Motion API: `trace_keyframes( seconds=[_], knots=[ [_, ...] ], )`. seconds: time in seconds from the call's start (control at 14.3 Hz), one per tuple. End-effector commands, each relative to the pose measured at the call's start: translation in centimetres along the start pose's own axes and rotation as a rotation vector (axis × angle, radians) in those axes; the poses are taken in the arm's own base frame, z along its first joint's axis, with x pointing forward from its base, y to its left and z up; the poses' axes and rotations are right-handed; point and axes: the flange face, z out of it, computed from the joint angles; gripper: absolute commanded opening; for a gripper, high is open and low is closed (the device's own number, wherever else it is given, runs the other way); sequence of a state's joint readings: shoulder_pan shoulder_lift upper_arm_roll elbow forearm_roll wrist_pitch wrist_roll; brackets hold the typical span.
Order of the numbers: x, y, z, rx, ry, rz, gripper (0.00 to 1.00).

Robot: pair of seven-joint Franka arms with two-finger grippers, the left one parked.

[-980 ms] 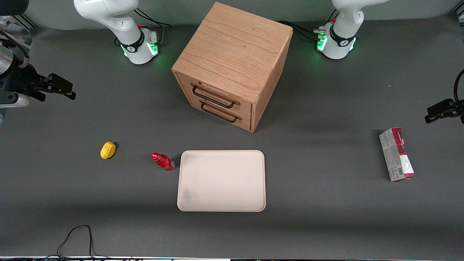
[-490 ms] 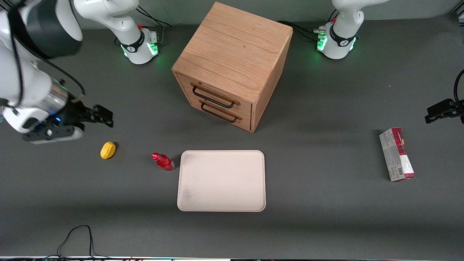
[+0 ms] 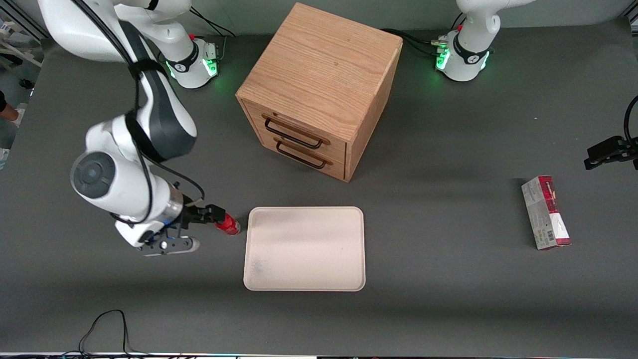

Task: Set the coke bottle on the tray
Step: 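Move the right gripper down over the red Coca-Cola bottle beside the tray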

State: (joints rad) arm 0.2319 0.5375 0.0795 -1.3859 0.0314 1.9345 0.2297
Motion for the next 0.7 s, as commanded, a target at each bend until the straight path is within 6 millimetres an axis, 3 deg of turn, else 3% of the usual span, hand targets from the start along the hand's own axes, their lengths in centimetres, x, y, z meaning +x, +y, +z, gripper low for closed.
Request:
trace_keyframes(
  seconds=[0.0, 0.14, 0.28, 0.63],
  knots=[
    [-0.5, -0.6, 2.5, -0.055, -0.018, -0.013, 0.99],
    [-1.3, -1.3, 4.0, -0.070, -0.021, -0.005, 0.99],
    [-2.7, -1.1, 7.2, -0.100, -0.005, -0.015, 0.99],
    [-5.2, -0.3, 7.9, -0.128, -0.003, -0.048, 0.99]
  ],
)
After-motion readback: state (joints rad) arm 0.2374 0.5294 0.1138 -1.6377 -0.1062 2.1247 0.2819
